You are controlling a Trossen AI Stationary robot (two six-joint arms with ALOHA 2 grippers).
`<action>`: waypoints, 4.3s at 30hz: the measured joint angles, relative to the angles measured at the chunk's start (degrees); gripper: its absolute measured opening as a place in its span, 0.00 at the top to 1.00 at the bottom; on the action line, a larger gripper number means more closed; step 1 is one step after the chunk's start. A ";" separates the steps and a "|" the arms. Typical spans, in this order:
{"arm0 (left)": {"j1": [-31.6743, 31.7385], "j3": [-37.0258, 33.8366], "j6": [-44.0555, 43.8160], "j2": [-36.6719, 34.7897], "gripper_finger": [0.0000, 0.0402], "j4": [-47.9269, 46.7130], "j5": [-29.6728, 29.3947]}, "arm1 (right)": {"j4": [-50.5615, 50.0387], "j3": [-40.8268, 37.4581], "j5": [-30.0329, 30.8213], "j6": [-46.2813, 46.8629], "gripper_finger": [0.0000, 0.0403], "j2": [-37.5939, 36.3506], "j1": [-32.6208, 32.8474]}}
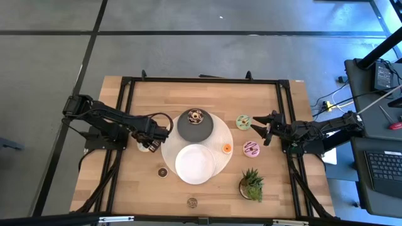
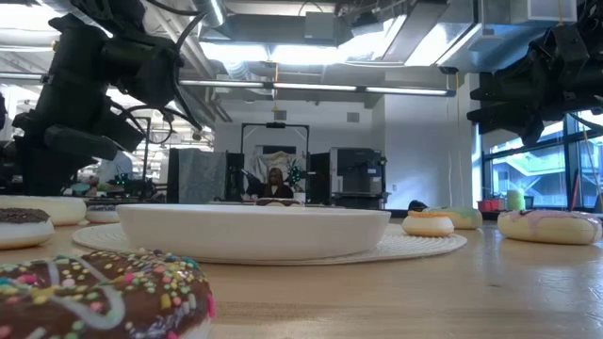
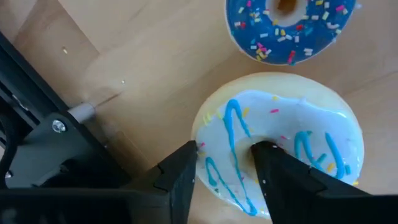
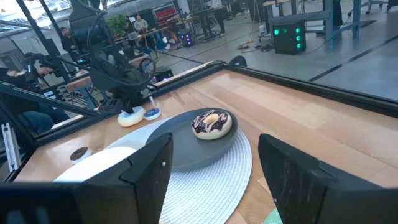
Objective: Pick & Place donuts
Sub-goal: Put the big white donut on the gray plate, then put the small blue donut on the white plate
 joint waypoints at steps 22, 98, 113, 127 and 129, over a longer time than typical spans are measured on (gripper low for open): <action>0.02 1.33 0.64 -2.46 0.96 -1.66 3.17 | 0.00 -0.01 0.00 -0.04 0.41 0.00 0.02; 10.36 33.27 29.05 25.44 0.83 22.77 -6.58 | -0.02 -0.01 0.00 -1.33 0.41 0.02 0.00; 10.43 33.24 28.94 25.00 0.70 21.78 -4.91 | -0.01 -0.01 0.00 -1.32 0.41 0.02 0.02; 7.84 32.93 25.23 10.85 0.71 5.16 -18.93 | -0.02 -0.01 -0.01 -1.38 0.41 0.02 0.01; 6.79 31.78 22.87 9.01 0.70 2.84 -21.86 | -0.02 -0.02 0.00 -1.38 0.41 0.02 0.00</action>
